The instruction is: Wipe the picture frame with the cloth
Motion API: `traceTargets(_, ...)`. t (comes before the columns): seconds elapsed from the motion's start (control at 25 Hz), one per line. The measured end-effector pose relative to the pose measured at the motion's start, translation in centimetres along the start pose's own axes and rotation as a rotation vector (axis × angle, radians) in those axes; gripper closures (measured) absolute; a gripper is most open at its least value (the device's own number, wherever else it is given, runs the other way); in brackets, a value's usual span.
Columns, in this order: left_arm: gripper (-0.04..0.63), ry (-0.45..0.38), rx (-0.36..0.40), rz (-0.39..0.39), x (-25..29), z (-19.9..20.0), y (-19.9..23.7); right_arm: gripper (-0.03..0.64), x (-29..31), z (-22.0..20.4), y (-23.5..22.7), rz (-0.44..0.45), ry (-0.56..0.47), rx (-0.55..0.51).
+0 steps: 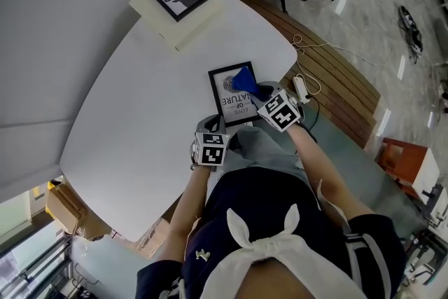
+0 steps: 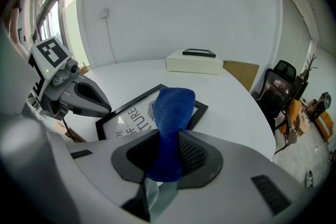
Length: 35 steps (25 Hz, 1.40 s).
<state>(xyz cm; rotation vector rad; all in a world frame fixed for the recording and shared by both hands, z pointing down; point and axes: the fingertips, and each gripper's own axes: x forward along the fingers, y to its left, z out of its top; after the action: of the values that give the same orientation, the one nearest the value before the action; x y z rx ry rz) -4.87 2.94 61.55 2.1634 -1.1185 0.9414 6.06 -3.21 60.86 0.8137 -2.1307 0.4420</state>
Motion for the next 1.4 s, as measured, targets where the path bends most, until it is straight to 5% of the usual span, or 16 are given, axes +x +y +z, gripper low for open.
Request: traceTargets(1.4,0.597,0.038,0.095,-0.037,0.1,-0.1,-0.1,0.526,-2.7,-4.2,4.7,0.008,0.019,0.139)
